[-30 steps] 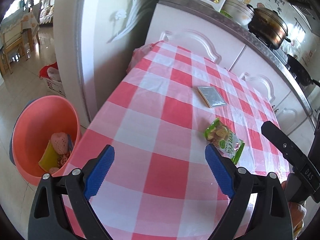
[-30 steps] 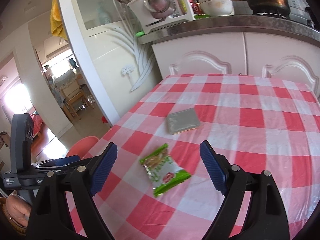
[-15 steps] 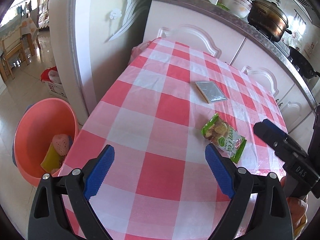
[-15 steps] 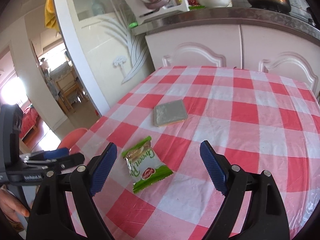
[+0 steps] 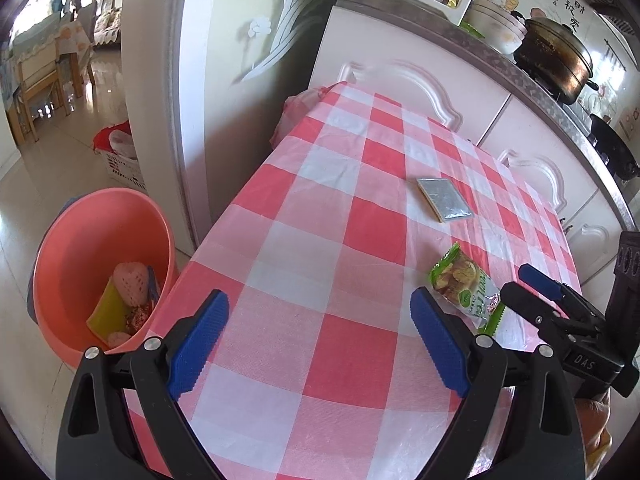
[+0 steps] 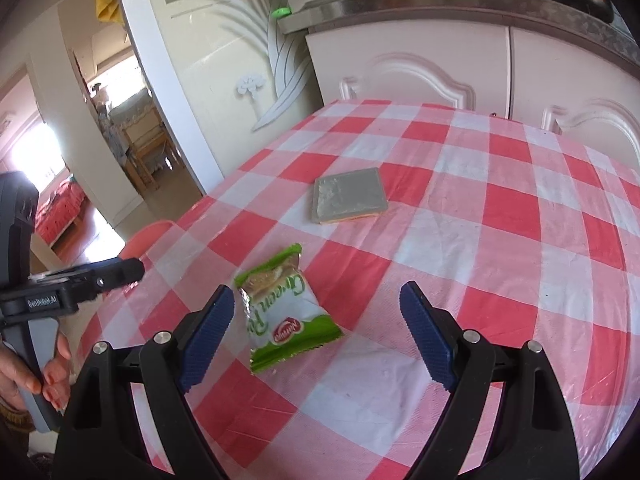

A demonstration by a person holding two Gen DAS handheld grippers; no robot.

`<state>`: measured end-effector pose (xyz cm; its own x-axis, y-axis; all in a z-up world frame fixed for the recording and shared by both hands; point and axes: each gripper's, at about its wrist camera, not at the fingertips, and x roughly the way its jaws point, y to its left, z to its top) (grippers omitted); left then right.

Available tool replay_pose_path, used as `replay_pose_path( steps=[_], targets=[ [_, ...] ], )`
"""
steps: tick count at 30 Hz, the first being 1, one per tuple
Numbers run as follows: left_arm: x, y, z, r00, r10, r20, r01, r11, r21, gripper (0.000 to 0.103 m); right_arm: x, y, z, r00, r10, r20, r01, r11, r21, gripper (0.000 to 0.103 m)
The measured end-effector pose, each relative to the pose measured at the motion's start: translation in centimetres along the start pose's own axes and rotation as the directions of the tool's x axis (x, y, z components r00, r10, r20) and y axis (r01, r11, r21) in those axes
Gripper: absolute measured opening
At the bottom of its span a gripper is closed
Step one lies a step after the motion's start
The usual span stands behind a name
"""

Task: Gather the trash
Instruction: 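Grasp the green snack packet with the right tool while the left tool grasps the silver foil square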

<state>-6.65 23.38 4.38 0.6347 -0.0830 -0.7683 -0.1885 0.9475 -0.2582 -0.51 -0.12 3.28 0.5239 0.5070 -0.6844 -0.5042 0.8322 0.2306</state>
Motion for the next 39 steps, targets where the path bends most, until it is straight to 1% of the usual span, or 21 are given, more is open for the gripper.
replay_pose_path(
  steps=[4, 7, 10, 11, 12, 17, 21, 22, 27, 32, 33, 36, 39],
  targets=[
    [0.1, 0.5, 0.1, 1.0, -0.01, 0.0, 0.01, 1.0, -0.014, 0.091, 1.0, 0.9, -0.2, 0.999, -0.009, -0.048, 0.006, 0.998, -0.059, 0.085],
    [0.1, 0.9, 0.1, 1.0, -0.014, 0.003, 0.014, 1.0, -0.023, 0.091, 1.7, 1.7, -0.2, 0.998, -0.008, -0.065, 0.002, 0.996, -0.091, 0.085],
    [0.1, 1.2, 0.2, 1.0, -0.018, 0.005, 0.018, 0.999, -0.03, 0.091, 2.3, 2.5, 0.0, 0.997, -0.027, -0.077, 0.017, 0.992, -0.126, 0.085],
    [0.2, 1.3, 0.2, 1.0, -0.018, 0.004, 0.018, 0.999, -0.031, 0.091, 2.5, 2.7, 0.0, 0.997, -0.032, -0.076, 0.021, 0.99, -0.139, 0.083],
    [0.2, 1.4, 0.2, 1.0, -0.018, 0.004, 0.018, 0.999, -0.032, 0.091, 2.7, 2.9, 0.0, 0.996, -0.035, -0.077, 0.023, 0.989, -0.147, 0.076],
    [0.3, 1.4, 0.2, 1.0, -0.023, 0.002, 0.023, 0.999, -0.031, 0.091, 3.4, 3.2, -0.1, 0.993, -0.059, -0.099, 0.041, 0.985, -0.17, 0.059],
    [0.6, 1.2, 0.3, 0.999, -0.034, -0.001, 0.034, 0.999, -0.027, 0.091, 3.2, 2.8, -0.1, 0.994, -0.051, -0.095, 0.035, 0.987, -0.156, 0.052],
    [0.8, 1.0, 0.4, 0.999, -0.037, -0.002, 0.037, 0.999, -0.026, 0.091, 3.1, 2.6, -0.1, 0.995, -0.042, -0.096, 0.028, 0.989, -0.144, 0.052],
    [1.5, -0.7, 0.9, 0.998, -0.065, -0.007, 0.065, 0.998, -0.005, 0.091, 2.2, 1.1, 0.1, 0.998, -0.027, -0.064, 0.022, 0.996, -0.083, 0.043],
    [2.3, -3.3, 1.6, 0.995, -0.096, -0.006, 0.096, 0.995, 0.022, 0.091, 0.6, -2.8, 0.6, 1.0, -0.019, -0.01, 0.019, 0.998, 0.06, 0.039],
    [2.6, -3.9, 1.7, 0.995, -0.104, -0.007, 0.104, 0.994, 0.029, 0.091, 0.1, -3.6, 0.7, 1.0, -0.021, 0.005, 0.02, 0.996, 0.087, 0.029],
    [3.7, -6.0, 2.0, 0.993, -0.119, -0.012, 0.119, 0.992, 0.052, 0.091, -1.4, -6.3, 1.0, 0.998, -0.036, 0.057, 0.026, 0.984, 0.175, 0.029],
    [5.2, -8.5, 2.6, 0.991, -0.134, -0.021, 0.136, 0.987, 0.081, 0.091, -2.2, -8.3, 0.9, 0.995, -0.074, 0.073, 0.055, 0.972, 0.227, 0.029]
  ],
)
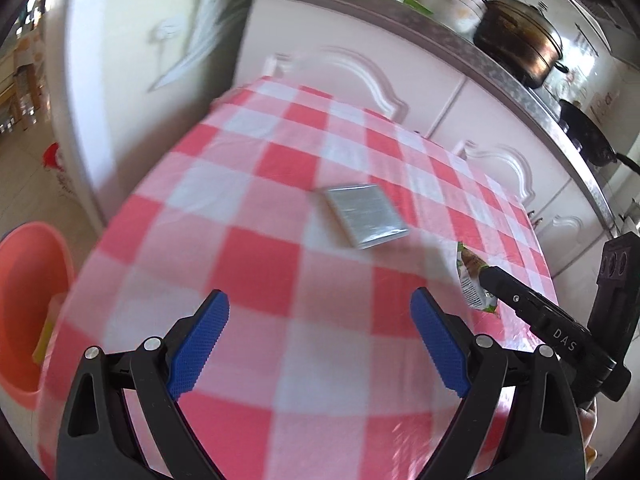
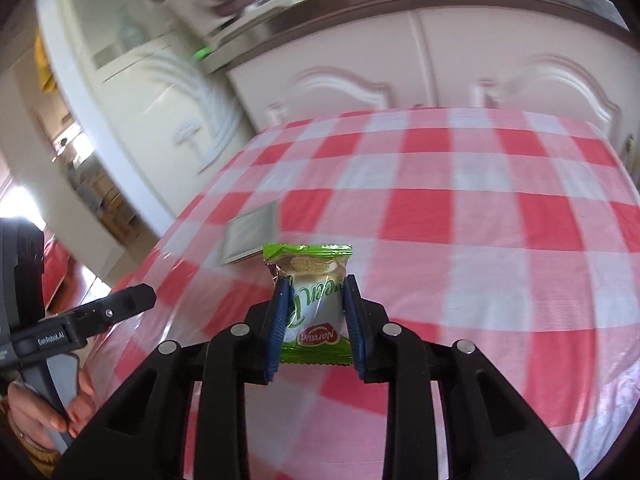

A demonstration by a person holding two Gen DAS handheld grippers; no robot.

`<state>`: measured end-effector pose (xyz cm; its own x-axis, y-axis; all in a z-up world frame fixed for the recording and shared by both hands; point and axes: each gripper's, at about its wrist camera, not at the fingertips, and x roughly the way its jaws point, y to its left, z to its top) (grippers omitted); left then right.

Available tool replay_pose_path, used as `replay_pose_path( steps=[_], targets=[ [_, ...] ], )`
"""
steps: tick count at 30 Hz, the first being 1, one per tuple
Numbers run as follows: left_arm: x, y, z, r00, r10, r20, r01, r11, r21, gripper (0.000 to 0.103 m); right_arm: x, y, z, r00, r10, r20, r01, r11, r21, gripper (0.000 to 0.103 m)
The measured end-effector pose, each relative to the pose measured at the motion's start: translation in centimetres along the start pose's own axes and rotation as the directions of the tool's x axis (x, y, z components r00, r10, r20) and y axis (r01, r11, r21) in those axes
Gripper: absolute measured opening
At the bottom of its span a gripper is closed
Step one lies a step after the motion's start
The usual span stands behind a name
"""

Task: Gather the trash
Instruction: 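Grasp the green snack packet with the right tool while the left tool grasps the silver foil square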

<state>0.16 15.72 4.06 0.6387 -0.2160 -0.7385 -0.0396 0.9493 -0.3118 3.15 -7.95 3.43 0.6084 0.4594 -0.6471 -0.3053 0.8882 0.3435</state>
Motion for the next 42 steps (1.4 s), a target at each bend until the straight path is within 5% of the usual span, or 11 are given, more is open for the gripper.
replay_pose_path(
  steps=[7, 13, 23, 28, 29, 38, 42],
  targets=[
    [4.6, -3.4, 2.2, 0.999, 0.014, -0.041, -0.012, 0.999, 0.03, 0.091, -1.1, -2.9, 0.4, 0.993, -0.111, 0.04, 0.109, 0.993, 0.038, 0.029],
    [7.7, -6.3, 3.8, 0.994, 0.096, -0.054, -0.093, 0.994, 0.058, 0.091, -1.4, -4.3, 0.3, 0.993, -0.107, 0.055, 0.103, 0.992, 0.074, 0.03],
    [10.2, -7.8, 4.8, 0.969, 0.247, -0.016, -0.244, 0.964, 0.102, 0.091, -1.0, -4.1, 0.3, 0.995, -0.094, 0.044, 0.091, 0.994, 0.067, 0.058],
    [10.2, -7.9, 4.8, 0.962, 0.273, 0.004, -0.271, 0.953, 0.134, 0.073, -0.7, -4.0, 0.4, 0.994, -0.106, 0.027, 0.104, 0.992, 0.065, 0.064],
    [10.0, -7.9, 4.9, 0.963, 0.27, 0.008, -0.268, 0.953, 0.138, 0.065, -0.5, -4.0, 0.4, 0.994, -0.108, 0.017, 0.107, 0.992, 0.064, 0.064],
    [9.3, -7.8, 4.5, 0.976, 0.217, -0.001, -0.214, 0.966, 0.147, 0.065, 0.1, -2.9, 0.3, 0.993, -0.114, -0.015, 0.115, 0.993, 0.009, 0.064],
    [8.2, -7.3, 3.9, 0.982, 0.189, -0.001, -0.187, 0.973, 0.138, 0.065, 0.5, -2.9, 0.3, 0.992, -0.12, -0.042, 0.12, 0.993, 0.005, 0.046]
  ],
)
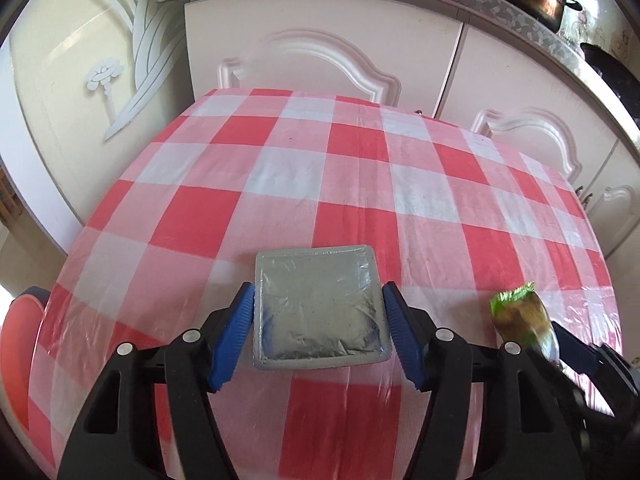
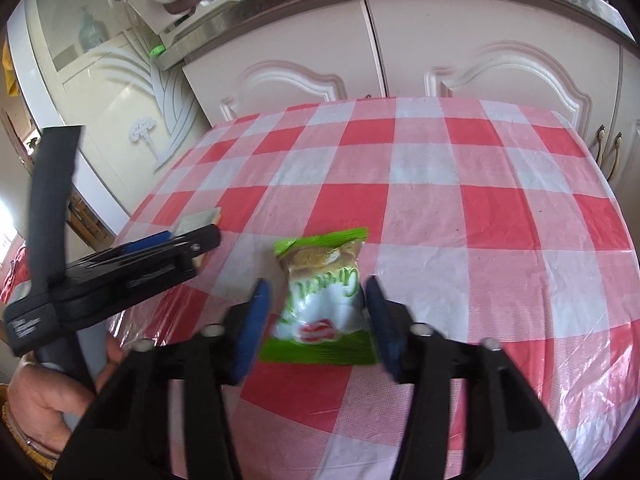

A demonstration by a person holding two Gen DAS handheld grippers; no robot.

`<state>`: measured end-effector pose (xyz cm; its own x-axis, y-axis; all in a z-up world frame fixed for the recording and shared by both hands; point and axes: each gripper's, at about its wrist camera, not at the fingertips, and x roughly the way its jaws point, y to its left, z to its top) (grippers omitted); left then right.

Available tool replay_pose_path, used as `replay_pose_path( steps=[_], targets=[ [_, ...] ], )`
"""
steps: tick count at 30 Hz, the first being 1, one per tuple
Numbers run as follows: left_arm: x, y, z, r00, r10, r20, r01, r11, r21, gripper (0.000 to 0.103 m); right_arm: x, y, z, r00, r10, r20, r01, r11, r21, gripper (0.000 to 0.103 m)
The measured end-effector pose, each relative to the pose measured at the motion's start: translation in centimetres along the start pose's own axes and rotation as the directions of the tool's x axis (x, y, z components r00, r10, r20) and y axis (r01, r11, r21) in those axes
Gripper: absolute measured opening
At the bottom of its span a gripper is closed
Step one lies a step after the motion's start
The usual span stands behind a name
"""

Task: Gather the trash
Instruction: 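Grasp the green snack packet with the right tool while the left tool grasps the silver foil square, then carry foil square and snack packet to the orange bucket and open both tools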

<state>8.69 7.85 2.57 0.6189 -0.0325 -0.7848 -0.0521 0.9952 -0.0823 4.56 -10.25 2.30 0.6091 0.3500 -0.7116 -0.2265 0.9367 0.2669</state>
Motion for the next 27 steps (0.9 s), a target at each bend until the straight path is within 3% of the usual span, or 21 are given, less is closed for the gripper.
replay_pose_path(
  steps=[7, 12, 27],
  targets=[
    [-2.4, 1.6, -1.6, 1.0, -0.014, 0.016, 0.014, 1.0, -0.001, 0.065, 0.2, 0.3, 0.0, 1.0, -0.017, -0.012, 0.017, 1.0, -0.014, 0.045],
    [-4.3, 3.3, -2.8, 0.999, -0.004, 0.039, 0.003, 1.0, 0.012, 0.065, 0.1, 0.3, 0.0, 1.0, -0.004, -0.007, 0.004, 1.0, -0.014, 0.037],
    [-7.9, 9.6, -5.6, 0.997, 0.047, 0.065, -0.046, 0.999, -0.018, 0.065, -1.0, 0.6, -0.4, 0.997, 0.056, 0.054, -0.056, 0.998, 0.003, 0.037]
  ],
)
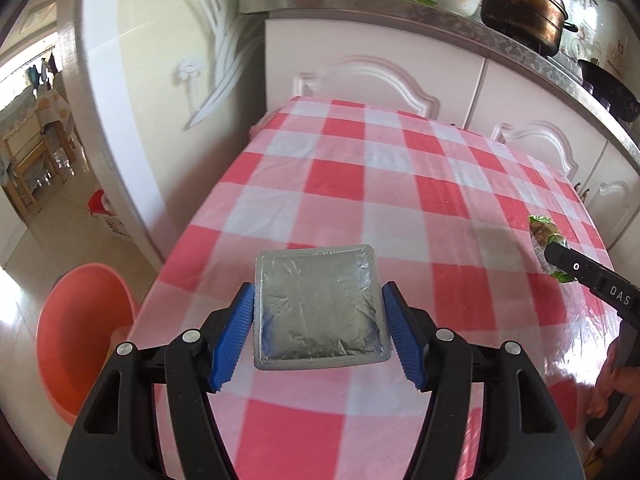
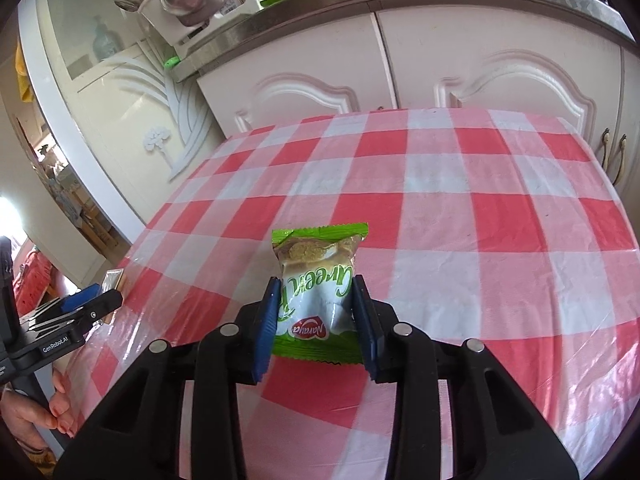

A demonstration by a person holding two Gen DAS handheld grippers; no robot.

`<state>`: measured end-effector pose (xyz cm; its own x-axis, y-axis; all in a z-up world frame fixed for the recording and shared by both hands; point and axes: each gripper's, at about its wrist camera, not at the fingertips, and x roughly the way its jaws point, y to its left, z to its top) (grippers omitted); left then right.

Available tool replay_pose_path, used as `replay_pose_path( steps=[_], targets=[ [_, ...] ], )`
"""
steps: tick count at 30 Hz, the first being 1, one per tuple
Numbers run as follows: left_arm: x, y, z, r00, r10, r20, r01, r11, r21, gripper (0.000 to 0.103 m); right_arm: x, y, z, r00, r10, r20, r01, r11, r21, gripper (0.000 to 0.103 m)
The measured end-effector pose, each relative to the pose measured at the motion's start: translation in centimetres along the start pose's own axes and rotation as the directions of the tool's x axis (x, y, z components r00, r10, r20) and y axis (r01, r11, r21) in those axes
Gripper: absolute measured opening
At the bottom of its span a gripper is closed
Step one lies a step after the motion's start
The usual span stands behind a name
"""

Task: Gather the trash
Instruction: 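Carry foil square and snack packet to the orange bucket and open both tools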

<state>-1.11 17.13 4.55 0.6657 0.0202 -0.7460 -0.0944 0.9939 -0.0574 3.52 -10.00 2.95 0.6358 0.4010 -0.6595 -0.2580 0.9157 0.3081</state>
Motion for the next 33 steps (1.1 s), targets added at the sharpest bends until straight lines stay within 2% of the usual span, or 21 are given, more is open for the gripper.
replay_pose_path(
  steps=[7, 13, 21, 33],
  targets=[
    [-1.0, 2.9, -0.8, 1.0, 0.012, 0.013, -0.011, 0.999, -0.04, 0.065, 0.0, 1.8, -0.4, 0.999, 0.044, -0.003, -0.044, 0.999, 0.004, 0.037],
    [-1.5, 5.5, -1.3, 1.0, 0.017, 0.018, -0.015, 0.997, -0.077, 0.065, 0.5, 5.0, -1.1, 0.996, 0.087, -0.022, -0.088, 0.996, -0.027, 0.037],
    [-1.7, 9.3, -2.4, 0.999, 0.036, 0.018, -0.034, 0.991, -0.13, 0.065, 1.2, 9.6, -1.7, 0.98, 0.186, -0.068, -0.189, 0.981, -0.046, 0.037],
    [-1.9, 15.1, -4.0, 0.999, 0.037, 0.01, -0.033, 0.973, -0.227, 0.065, 3.0, 17.4, -3.2, 0.952, 0.254, -0.168, -0.278, 0.951, -0.138, 0.037]
  ],
)
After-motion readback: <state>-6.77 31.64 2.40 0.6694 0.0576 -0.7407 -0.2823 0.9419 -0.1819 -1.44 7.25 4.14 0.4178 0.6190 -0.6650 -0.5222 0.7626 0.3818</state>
